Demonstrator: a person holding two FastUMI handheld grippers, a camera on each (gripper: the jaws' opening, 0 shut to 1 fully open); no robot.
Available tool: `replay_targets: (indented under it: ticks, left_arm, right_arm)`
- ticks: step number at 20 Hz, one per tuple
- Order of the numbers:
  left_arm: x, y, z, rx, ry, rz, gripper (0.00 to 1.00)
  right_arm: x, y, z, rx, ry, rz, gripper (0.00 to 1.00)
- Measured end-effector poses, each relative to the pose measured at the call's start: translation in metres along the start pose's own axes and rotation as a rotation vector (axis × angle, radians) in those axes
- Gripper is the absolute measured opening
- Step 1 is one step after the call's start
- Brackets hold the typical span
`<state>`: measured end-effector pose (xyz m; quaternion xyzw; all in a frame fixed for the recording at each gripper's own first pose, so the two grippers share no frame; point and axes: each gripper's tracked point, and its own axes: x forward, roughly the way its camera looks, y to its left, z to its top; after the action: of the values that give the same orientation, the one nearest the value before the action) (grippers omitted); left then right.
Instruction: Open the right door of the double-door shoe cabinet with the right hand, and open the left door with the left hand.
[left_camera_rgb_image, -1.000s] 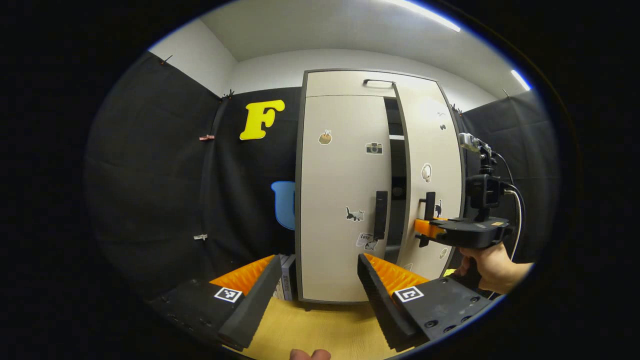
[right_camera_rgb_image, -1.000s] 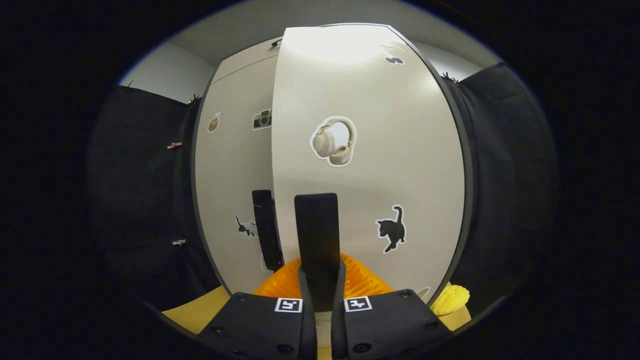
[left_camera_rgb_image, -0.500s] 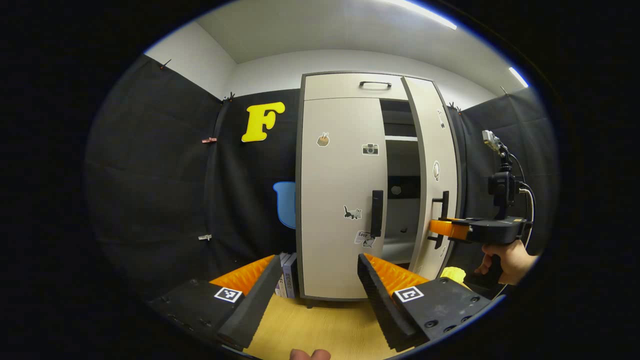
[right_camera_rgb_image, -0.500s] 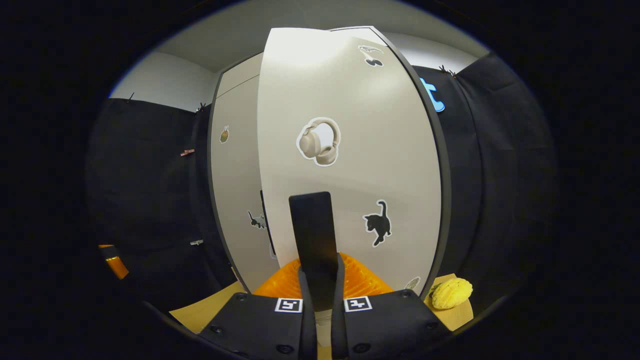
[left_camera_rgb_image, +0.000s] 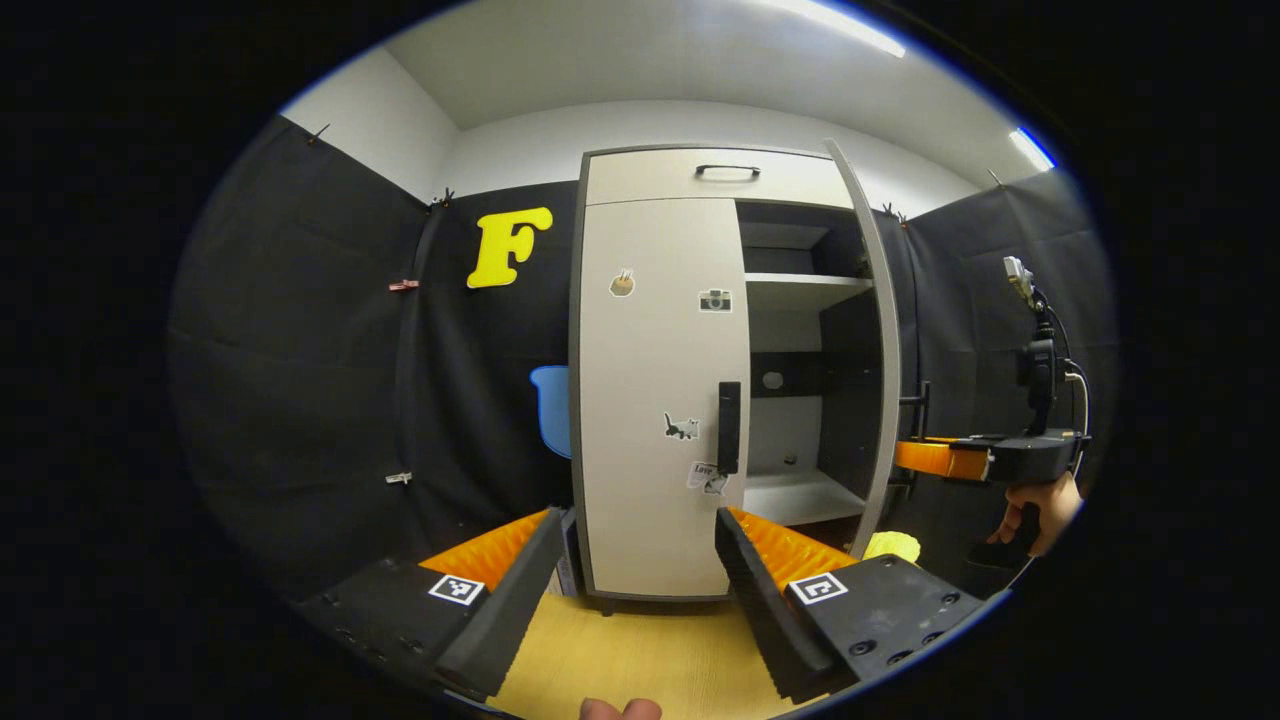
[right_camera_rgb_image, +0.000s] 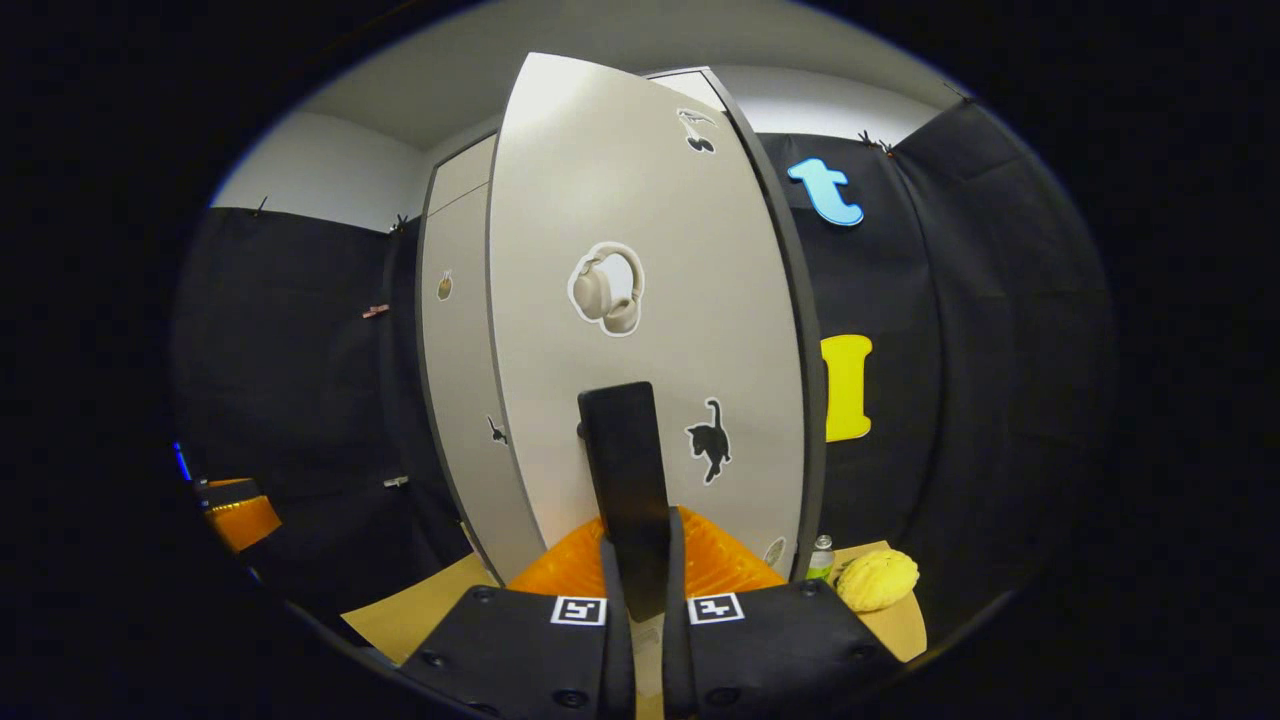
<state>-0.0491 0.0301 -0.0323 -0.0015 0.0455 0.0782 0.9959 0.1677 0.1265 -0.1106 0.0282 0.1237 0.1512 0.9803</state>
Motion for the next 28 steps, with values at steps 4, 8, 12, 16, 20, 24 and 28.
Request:
replay_targets:
  ticks: [4,8,12,16,20,24,28]
  left_arm:
    - [0.001,-0.01,0.003,0.008,-0.006,-0.025,0.95]
    - [0.005,-0.021,0.001,0.007,0.001,-0.052,0.95]
    - [0.007,-0.028,0.002,0.012,-0.001,-0.072,0.92]
    - [0.008,-0.038,0.004,0.007,-0.005,-0.095,0.95]
    - [0.009,-0.054,0.005,0.011,-0.007,-0.125,0.95]
    - [0.011,-0.073,0.006,0.02,-0.007,-0.159,0.95]
    - [0.014,-0.085,0.008,0.016,-0.008,-0.181,0.95]
  right_arm:
    - [-0.004,-0.011,0.003,-0.051,-0.002,-0.038,0.14]
    - [-0.011,-0.02,0.002,-0.063,0.016,-0.062,0.23]
    - [-0.015,-0.03,0.01,-0.049,-0.011,-0.113,0.23]
    - [-0.021,-0.048,0.011,-0.044,-0.012,-0.194,0.23]
    - [-0.035,-0.088,0.022,-0.073,-0.046,-0.344,0.27]
    - [-0.031,-0.063,0.014,0.035,-0.024,-0.242,0.34]
    - [-0.03,-0.067,0.019,-0.01,-0.044,-0.238,0.38]
